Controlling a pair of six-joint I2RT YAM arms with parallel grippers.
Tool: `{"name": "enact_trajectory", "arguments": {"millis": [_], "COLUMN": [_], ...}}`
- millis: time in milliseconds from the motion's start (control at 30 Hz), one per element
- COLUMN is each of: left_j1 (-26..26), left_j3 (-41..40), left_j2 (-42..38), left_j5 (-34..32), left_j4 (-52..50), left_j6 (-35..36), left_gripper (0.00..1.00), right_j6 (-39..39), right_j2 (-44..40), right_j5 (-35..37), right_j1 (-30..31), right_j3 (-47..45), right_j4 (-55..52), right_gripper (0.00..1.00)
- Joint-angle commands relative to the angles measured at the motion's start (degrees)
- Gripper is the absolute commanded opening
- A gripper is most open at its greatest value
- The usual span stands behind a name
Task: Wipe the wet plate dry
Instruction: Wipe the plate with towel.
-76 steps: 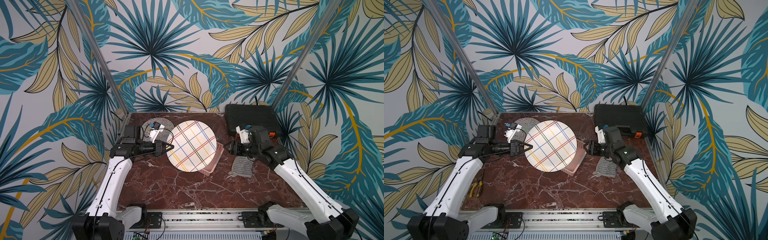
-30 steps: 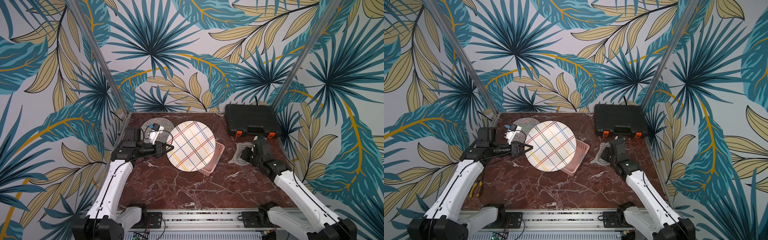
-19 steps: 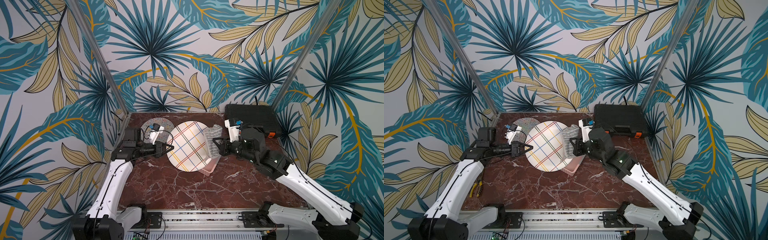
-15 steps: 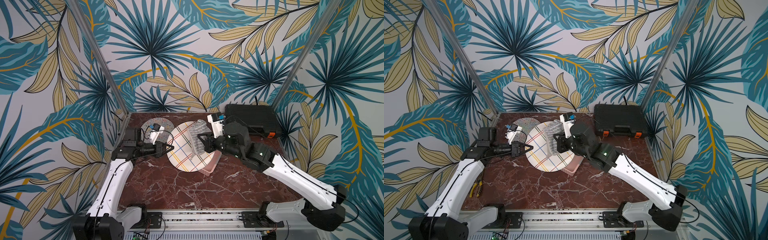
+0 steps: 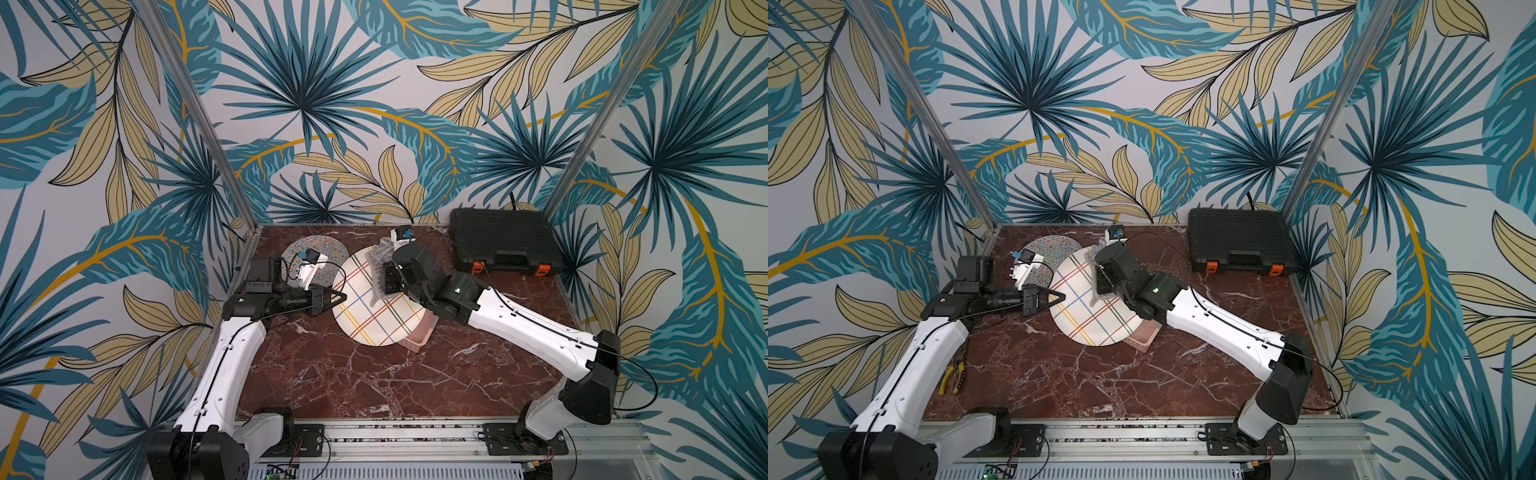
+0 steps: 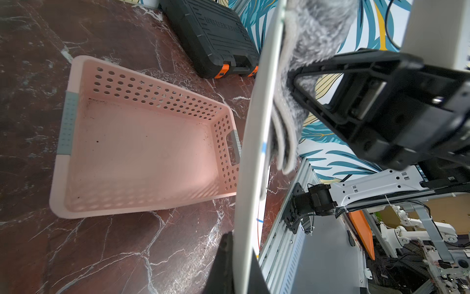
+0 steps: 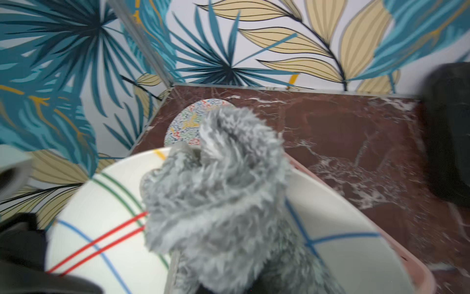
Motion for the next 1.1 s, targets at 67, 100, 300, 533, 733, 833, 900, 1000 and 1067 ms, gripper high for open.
{"name": "enact_trajectory", "arguments": {"millis": [67,100,300,533,733,833,900,1000,1067], "left_j1": [-0.25,-0.25,-0.25,-0.24,-0.25,-0.25,-0.25,-0.23,-0.25], "left_j3": [1.69,1.64,1.44,1.40,1.22,1.16,1.30,1.47,1.51], "left_j2": [-2.46,-2.45,-2.06,-2.02,-2.07,-2.11,-2.14,-2.20,-2.18], "left_j5": [6.60,6.59,6.42,6.06,5.78,5.82,6.07,6.42,6.63], "left_j4": [2.53,2.54,2.62,2.63,2.47,2.71,2.93,3.17,3.23], "left_j6": [0.90,0.80,0.73,0.61,0.88,0.54,0.30,-0.10,-0.32], "left_gripper": [0.00,0.00,0.00,0.00,0.00,0.00,0.00,0.00,0.00], "right_j6": [3.91,3.89,0.05,-3.09,-2.44,-0.17,2.26,4.22,4.43], "right_j2": [-8.06,-8.31,-2.91,8.65,10.35,6.23,2.04,-3.90,-7.35], "right_j5": [6.33,5.74,0.11,-3.76,-7.82,-7.58,-7.62,-6.08,-4.20], "right_j1": [-4.25,-4.22,0.33,8.56,9.26,6.81,4.32,0.81,-0.67], "right_j3": [-10.77,-11.21,-4.20,8.88,9.54,3.65,-2.58,-12.11,-16.98], "right_j4": [-1.67,-1.37,-0.26,-0.13,0.43,1.59,2.85,3.62,2.17], "right_gripper": [0.00,0.00,0.00,0.00,0.00,0.00,0.00,0.00,0.00]}}
